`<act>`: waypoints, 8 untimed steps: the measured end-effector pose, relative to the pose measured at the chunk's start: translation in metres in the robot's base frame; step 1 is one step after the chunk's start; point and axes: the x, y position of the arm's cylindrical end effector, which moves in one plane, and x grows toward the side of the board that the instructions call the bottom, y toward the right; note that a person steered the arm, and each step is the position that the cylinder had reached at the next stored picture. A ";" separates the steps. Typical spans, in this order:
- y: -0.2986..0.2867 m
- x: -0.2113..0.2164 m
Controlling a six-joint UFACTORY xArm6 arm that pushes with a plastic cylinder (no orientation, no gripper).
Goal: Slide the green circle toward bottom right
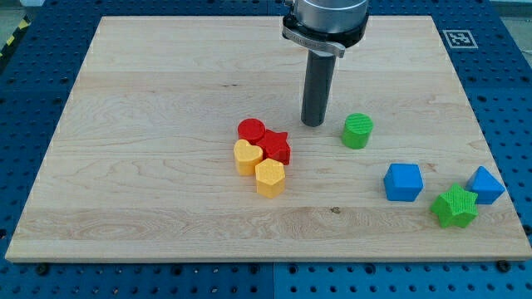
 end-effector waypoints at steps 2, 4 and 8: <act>0.051 0.012; 0.071 0.033; 0.100 0.060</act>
